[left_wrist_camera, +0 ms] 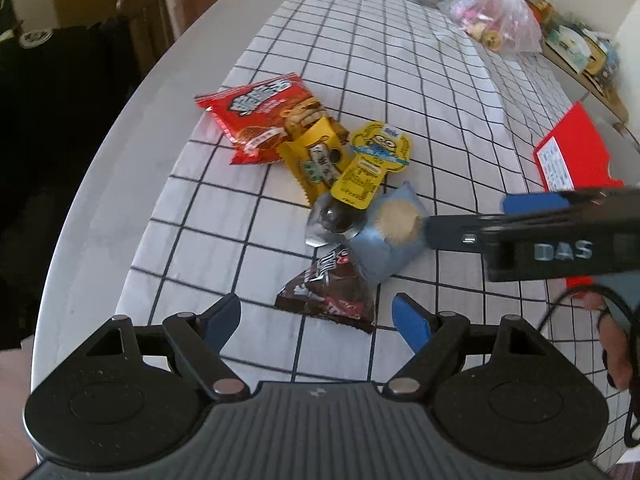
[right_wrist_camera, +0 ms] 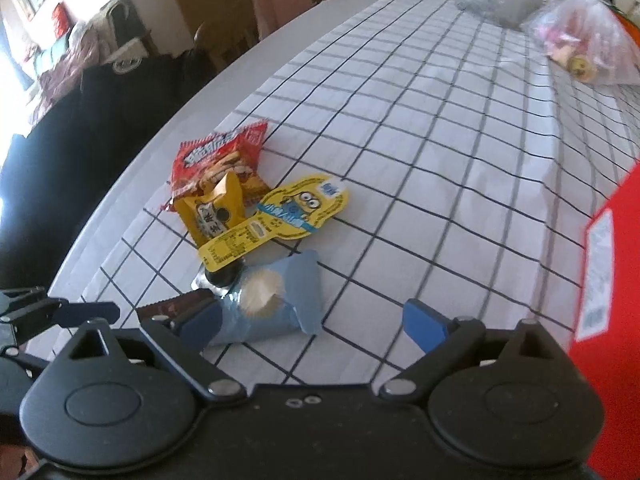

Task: Organize snacks
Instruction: 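Grasp the light-blue cookie packet with the right tool while the left tool grasps the dark chocolate packet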

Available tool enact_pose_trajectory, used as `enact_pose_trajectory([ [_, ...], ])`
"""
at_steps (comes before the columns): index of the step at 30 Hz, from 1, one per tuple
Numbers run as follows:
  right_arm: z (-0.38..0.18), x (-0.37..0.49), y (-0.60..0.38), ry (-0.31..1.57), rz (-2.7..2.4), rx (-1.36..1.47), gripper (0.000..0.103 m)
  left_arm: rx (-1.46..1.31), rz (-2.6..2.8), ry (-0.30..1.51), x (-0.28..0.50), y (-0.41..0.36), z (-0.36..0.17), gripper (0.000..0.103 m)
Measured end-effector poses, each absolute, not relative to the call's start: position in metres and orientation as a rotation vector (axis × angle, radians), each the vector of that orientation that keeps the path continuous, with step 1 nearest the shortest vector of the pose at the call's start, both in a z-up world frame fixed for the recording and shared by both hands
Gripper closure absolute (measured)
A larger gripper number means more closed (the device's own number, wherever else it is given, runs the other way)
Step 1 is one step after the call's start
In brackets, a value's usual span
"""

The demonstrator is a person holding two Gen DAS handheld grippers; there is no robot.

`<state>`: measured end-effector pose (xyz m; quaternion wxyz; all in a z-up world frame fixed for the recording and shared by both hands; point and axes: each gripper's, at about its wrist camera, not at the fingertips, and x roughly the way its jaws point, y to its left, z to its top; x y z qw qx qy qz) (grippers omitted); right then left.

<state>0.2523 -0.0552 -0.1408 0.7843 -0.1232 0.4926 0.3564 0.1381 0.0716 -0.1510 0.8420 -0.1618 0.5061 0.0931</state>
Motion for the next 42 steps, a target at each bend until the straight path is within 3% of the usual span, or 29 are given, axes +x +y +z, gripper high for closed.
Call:
enact_pose_trajectory([
  [5, -0.152, 0.257, -0.038, 1.087, 0.786, -0.318, 0.020, -0.324, 0.183, 1.074, 0.146, 0.069, -0.157, 0.020],
  [14, -0.163, 0.250, -0.018, 1.090, 0.817, -0.402, 0.030, -0.296, 0.169, 1.076, 0.154, 0.067, -0.162, 0.021],
  [28, -0.158, 0.241, -0.014, 1.052, 0.844, -0.422, 0.056, -0.281, 0.159, 1.087, 0.155, 0.067, -0.165, 0.048],
  [42, -0.149, 0.236, -0.061, 1.039, 0.727, -0.315, 0.058, -0.307, 0.148, 1.101, 0.143, 0.062, -0.160, 0.053],
])
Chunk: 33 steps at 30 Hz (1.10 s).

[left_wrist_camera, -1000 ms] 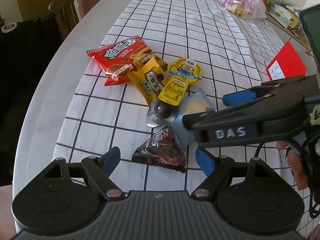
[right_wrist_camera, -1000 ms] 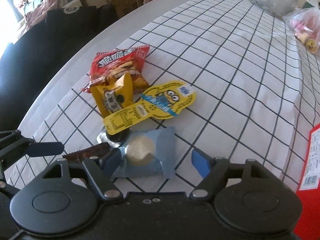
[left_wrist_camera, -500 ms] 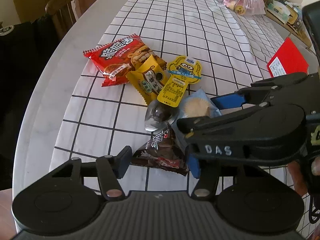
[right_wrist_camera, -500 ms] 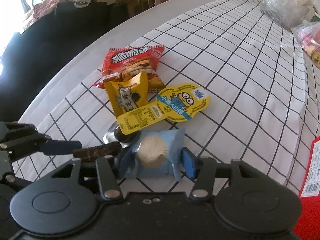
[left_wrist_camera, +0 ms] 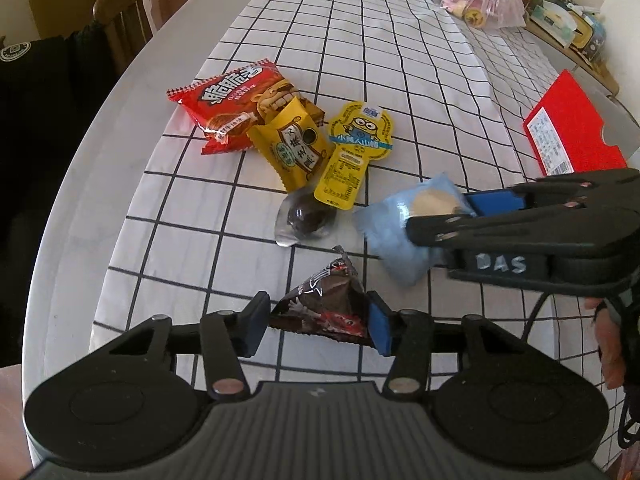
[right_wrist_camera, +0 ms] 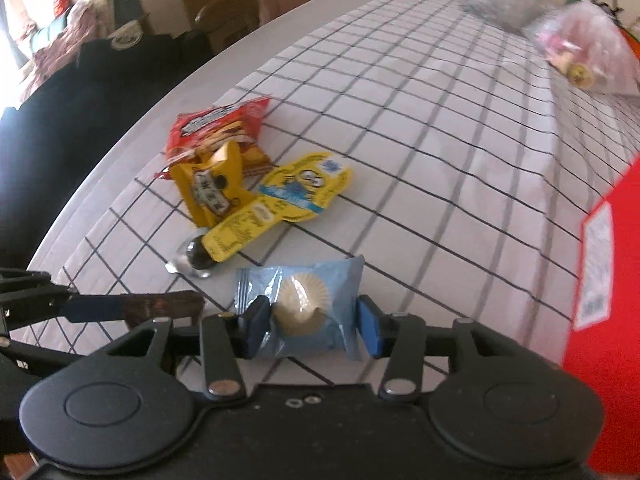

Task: Organize snacks
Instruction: 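Grasp the light-blue cookie packet with the right tool while the left tool grasps the dark chocolate packet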

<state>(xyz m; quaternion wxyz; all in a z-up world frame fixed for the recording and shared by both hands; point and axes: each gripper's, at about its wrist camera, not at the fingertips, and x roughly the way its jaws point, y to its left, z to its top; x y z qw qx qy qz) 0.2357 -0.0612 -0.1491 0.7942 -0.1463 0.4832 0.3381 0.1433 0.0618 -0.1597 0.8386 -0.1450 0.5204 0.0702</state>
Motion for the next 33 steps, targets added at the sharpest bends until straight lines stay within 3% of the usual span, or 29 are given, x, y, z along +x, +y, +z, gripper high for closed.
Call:
enact_pose_trajectory([
  [6, -0.135, 0.231, -0.094, 1.039, 0.701, -0.233, 0.058, -0.324, 0.139, 1.102, 0.137, 0.053, -0.148, 0.053],
  [7, -0.131, 0.230, -0.099, 1.038, 0.697, -0.222, 0.058, -0.327, 0.135, 1.098, 0.136, 0.051, -0.144, 0.058],
  [11, -0.116, 0.225, -0.121, 1.018, 0.683, -0.166, 0.058, -0.305, 0.120, 1.076, 0.136, 0.042, -0.133, 0.062],
  [12, -0.113, 0.225, -0.126, 1.014, 0.677, -0.157, 0.058, -0.285, 0.118, 1.081, 0.138, 0.039, -0.133, 0.068],
  [17, -0.105, 0.220, -0.151, 1.018, 0.659, -0.096, 0.058, -0.263, 0.090, 1.102, 0.140, 0.033, -0.134, 0.069],
  [20, -0.102, 0.214, -0.164, 1.016, 0.654, -0.070, 0.058, -0.250, 0.110, 1.101, 0.138, 0.033, -0.137, 0.063],
  [22, -0.099, 0.210, -0.170, 1.015, 0.653, -0.056, 0.058, -0.259, 0.123, 1.108, 0.137, 0.035, -0.142, 0.044],
  [24, -0.098, 0.207, -0.175, 1.014, 0.651, -0.045, 0.058, -0.265, 0.128, 1.112, 0.138, 0.036, -0.147, 0.038],
  [33, -0.091, 0.199, -0.189, 1.002, 0.634, -0.018, 0.058, -0.258, 0.156, 1.163, 0.145, 0.033, -0.167, 0.040],
])
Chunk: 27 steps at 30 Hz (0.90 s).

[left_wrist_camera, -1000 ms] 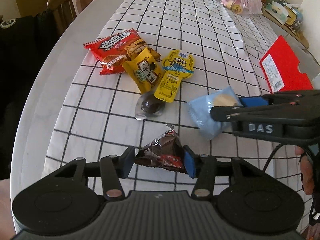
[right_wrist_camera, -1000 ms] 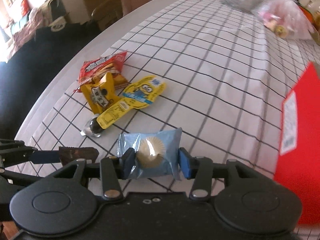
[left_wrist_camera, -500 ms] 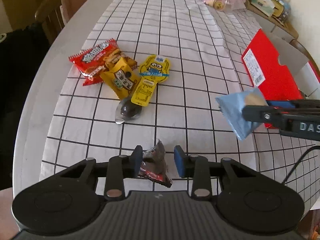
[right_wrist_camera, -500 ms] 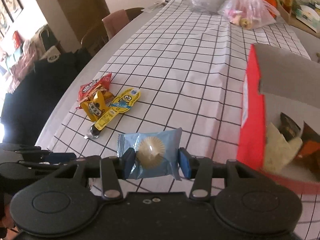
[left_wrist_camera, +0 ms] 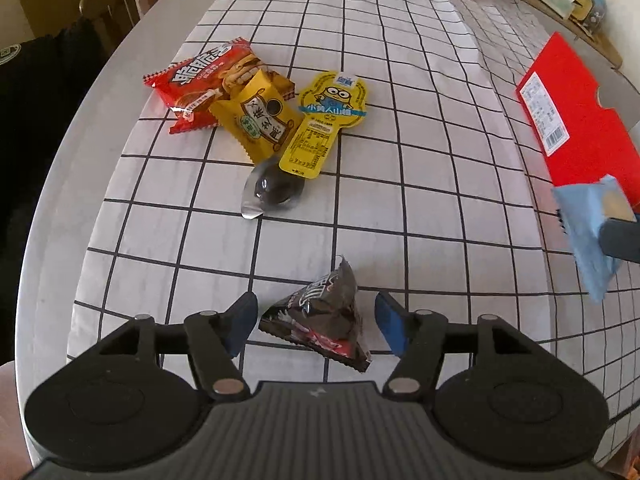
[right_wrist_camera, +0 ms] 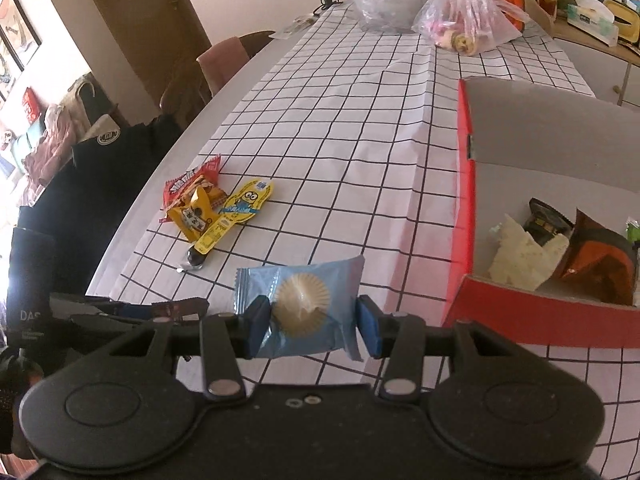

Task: Organize snacks
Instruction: 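Grasp the light-blue cookie packet with the right tool while the left tool grasps the dark chocolate packet, then carry the cookie packet and chocolate packet over the red box with both tools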

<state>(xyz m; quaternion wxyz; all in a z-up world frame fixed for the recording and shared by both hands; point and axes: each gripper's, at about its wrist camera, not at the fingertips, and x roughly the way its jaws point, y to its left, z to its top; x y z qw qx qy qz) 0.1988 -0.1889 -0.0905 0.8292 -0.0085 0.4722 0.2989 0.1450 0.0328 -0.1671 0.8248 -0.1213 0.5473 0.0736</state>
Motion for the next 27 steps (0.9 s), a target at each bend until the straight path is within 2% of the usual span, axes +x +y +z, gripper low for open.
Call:
enact_pose_trajectory([
  [2, -0.091, 0.199, -0.191, 1.002, 0.628, -0.014, 0.058, -0.258, 0.175, 1.162, 0.146, 0.032, -0.167, 0.041],
  [4, -0.090, 0.199, -0.192, 1.002, 0.626, -0.012, 0.058, -0.247, 0.186, 1.157, 0.146, 0.030, -0.167, 0.050],
  [8, -0.091, 0.199, -0.193, 1.004, 0.624, -0.010, 0.058, -0.254, 0.190, 1.146, 0.145, 0.031, -0.165, 0.055],
  [10, -0.090, 0.199, -0.192, 1.003, 0.626, -0.010, 0.058, -0.262, 0.195, 1.147, 0.145, 0.031, -0.164, 0.065],
  [19, -0.075, 0.200, -0.201, 0.966, 0.621, 0.005, 0.058, -0.284, 0.155, 1.126, 0.149, 0.021, -0.142, 0.067],
  [27, -0.045, 0.206, -0.231, 0.899, 0.573, 0.019, 0.058, -0.259, 0.044, 1.012, 0.164, -0.013, -0.083, 0.067],
])
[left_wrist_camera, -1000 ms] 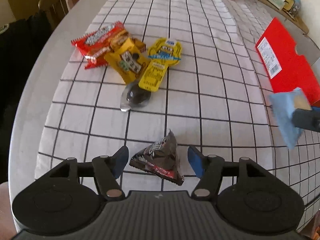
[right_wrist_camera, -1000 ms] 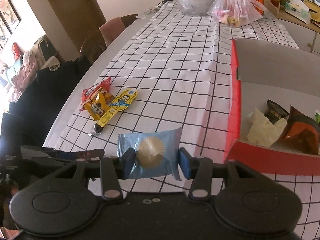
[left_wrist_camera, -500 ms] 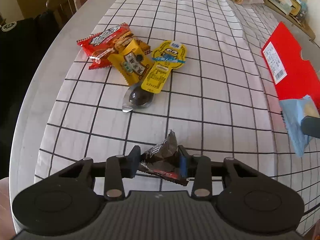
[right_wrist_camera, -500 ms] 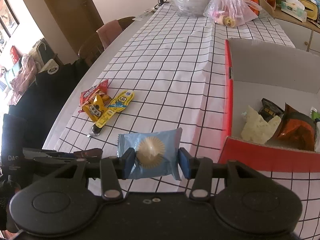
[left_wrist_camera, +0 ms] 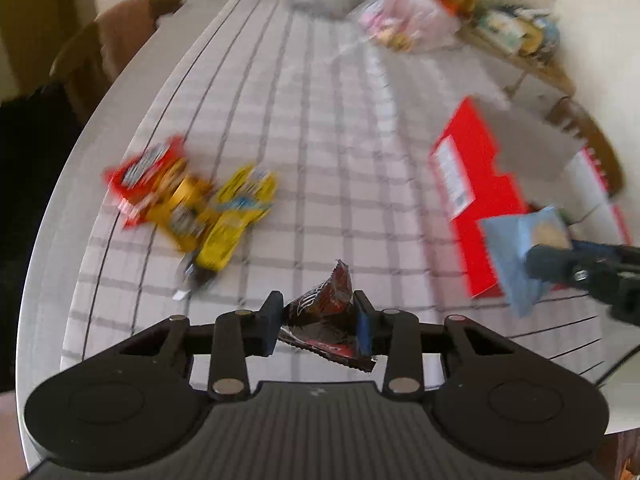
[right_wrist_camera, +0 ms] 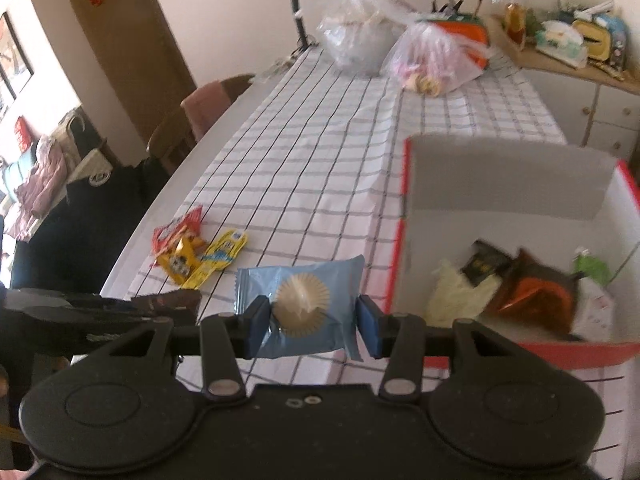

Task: Organize snacks
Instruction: 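Carry the cookie packet and chocolate packet over the red box with both tools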

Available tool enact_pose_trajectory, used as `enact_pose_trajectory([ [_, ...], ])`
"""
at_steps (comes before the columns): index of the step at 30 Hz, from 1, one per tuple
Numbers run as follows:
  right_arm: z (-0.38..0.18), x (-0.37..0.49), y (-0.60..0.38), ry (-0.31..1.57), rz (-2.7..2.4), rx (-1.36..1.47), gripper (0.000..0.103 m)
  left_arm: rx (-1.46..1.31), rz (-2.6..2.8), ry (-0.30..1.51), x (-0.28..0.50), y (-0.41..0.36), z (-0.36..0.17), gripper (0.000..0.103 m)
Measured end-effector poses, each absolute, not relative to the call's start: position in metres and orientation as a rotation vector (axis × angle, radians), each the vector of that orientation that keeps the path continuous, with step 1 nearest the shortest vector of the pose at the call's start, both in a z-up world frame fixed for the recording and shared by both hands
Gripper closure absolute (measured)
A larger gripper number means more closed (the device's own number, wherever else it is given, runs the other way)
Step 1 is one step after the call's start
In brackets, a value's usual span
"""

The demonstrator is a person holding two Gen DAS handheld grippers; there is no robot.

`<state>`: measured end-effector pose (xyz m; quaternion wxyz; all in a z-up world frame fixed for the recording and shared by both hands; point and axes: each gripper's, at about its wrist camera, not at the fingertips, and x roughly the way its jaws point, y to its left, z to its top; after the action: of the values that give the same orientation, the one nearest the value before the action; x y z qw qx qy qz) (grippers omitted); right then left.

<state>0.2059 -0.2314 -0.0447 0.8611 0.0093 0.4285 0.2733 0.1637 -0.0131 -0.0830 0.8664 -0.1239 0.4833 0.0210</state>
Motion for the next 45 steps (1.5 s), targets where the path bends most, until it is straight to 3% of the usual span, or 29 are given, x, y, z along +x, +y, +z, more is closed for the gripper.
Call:
enact_pose_trajectory([
  [7, -0.022, 0.213, -0.276, 0.839, 0.491, 0.043, 0.058, -0.228, -0.062, 0.931, 0.184, -0.057, -0.037, 0.067],
  [18, -0.013, 0.229, -0.342, 0.798, 0.351, 0.066, 0.058, -0.134, -0.189, 0.885, 0.222, -0.131, -0.007, 0.067],
  [45, -0.097, 0.295, -0.394, 0.956, 0.157, 0.000, 0.057, 0.034, -0.215, 1.070, 0.315, -0.236, -0.085, 0.066],
])
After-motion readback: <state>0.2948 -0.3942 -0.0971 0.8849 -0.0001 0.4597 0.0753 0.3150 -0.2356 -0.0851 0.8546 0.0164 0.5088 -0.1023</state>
